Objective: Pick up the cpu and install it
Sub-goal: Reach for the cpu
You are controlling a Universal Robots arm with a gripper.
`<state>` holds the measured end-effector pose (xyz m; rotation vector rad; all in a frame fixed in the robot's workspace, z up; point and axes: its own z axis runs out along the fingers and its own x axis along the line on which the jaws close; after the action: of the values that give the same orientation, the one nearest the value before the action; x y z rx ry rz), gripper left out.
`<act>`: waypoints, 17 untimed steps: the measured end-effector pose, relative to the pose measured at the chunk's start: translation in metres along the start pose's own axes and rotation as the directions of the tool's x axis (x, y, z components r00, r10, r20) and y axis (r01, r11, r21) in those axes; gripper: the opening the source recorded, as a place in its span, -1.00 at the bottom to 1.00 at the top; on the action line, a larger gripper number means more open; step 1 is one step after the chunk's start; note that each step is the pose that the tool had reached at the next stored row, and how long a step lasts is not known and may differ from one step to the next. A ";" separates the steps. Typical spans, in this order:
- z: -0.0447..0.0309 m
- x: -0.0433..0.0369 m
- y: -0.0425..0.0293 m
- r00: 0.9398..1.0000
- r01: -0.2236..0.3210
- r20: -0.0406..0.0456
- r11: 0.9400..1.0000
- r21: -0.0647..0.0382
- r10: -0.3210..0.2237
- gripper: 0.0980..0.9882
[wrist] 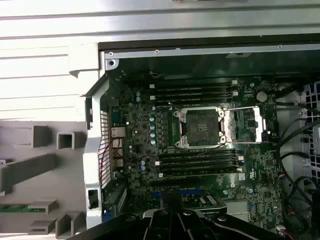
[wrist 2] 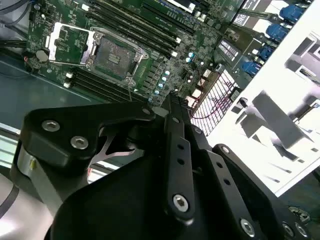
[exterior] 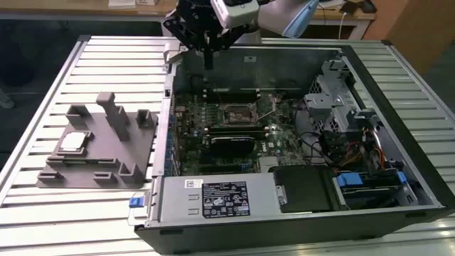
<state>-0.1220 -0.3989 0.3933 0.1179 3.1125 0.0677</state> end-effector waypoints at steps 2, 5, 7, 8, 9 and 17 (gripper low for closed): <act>0.0000 0.0000 0.0000 1.000 0.000 0.000 1.000 0.000 0.000 -0.98; 0.0000 0.0000 0.0000 1.000 0.000 0.000 1.000 0.000 0.000 -0.98; -0.0001 0.0006 0.0000 1.000 0.000 0.000 1.000 0.000 0.000 -0.98; 0.0000 0.0012 -0.0001 1.000 0.000 0.000 1.000 0.000 0.000 -0.98; -0.0001 0.0018 -0.0002 1.000 -0.001 0.000 1.000 0.000 0.001 -0.98; 0.0000 0.0096 -0.0008 1.000 -0.002 0.000 1.000 0.000 0.002 -0.98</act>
<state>-0.1316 -0.3990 0.3930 0.1215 3.1123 0.0676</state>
